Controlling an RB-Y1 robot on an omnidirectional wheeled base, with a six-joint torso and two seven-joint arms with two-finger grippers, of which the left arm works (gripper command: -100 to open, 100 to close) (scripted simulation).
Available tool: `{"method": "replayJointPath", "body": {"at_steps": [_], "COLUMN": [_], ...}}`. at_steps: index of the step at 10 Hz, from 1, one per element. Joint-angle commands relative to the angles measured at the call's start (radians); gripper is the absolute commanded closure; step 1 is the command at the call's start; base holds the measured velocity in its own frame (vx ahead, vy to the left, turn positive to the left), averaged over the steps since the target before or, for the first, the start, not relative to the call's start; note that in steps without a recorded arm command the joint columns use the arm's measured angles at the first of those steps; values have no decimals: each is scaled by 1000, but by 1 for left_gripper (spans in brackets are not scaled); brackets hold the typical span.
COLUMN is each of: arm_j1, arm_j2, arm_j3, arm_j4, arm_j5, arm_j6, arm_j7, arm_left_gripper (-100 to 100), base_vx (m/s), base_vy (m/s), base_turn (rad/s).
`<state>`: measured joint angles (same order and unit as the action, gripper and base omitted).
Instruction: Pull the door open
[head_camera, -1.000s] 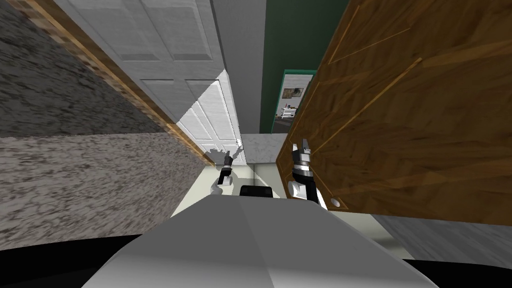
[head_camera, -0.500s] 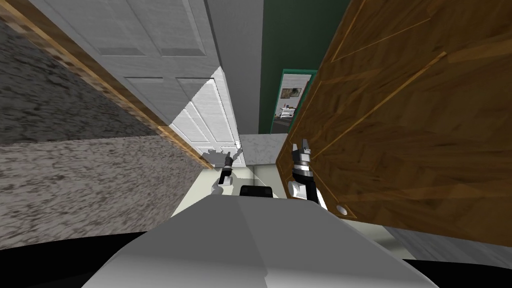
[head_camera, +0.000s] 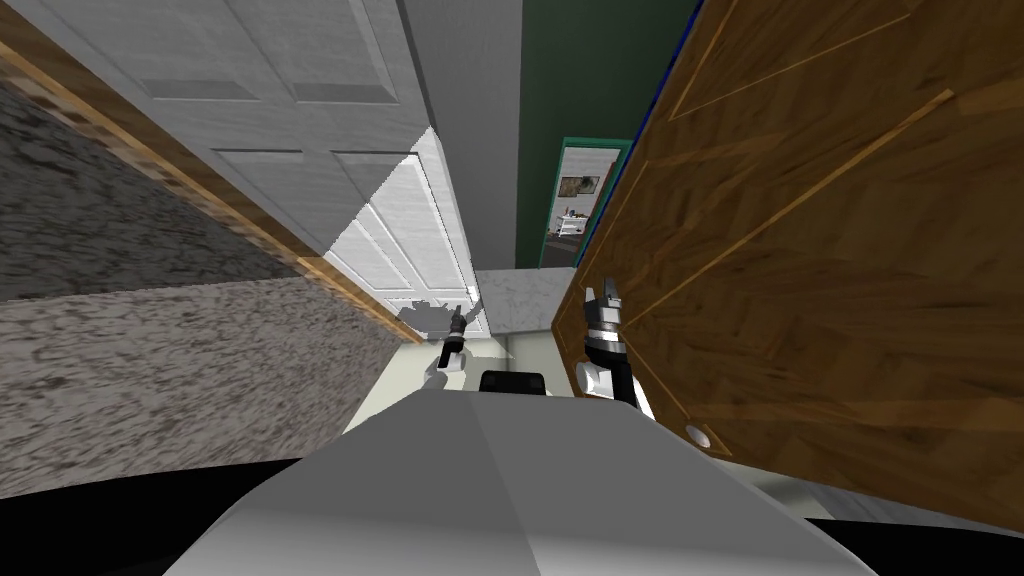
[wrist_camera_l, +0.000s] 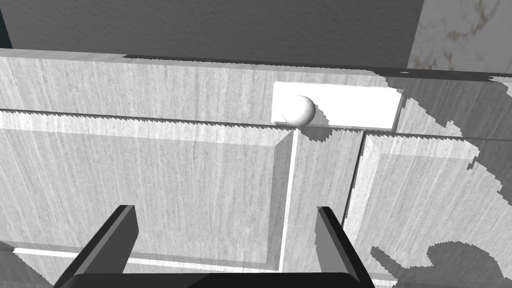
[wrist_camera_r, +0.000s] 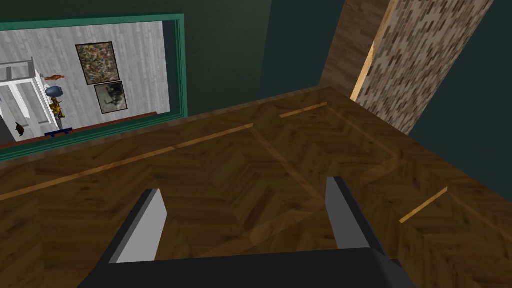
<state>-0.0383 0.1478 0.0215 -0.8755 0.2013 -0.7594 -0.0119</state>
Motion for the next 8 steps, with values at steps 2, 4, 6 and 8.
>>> {"method": "replayJointPath", "body": {"at_steps": [2, 4, 6, 8], "arm_j1": [-20, -36, -58, -78], "arm_j2": [3, 4, 6, 8], "arm_j3": [1, 2, 3, 4], "arm_j4": [48, 88, 141, 188], "arm_j5": [5, 10, 17, 24], "arm_j6": [-15, -21, -30, -38], "arm_j7": [2, 3, 4, 5], "arm_left_gripper": [-100, -100, -100, -100], "base_vx": [50, 74, 88, 119], "base_vy": [9, 14, 31, 20], "base_turn": [-14, -39, -42, -55]}}
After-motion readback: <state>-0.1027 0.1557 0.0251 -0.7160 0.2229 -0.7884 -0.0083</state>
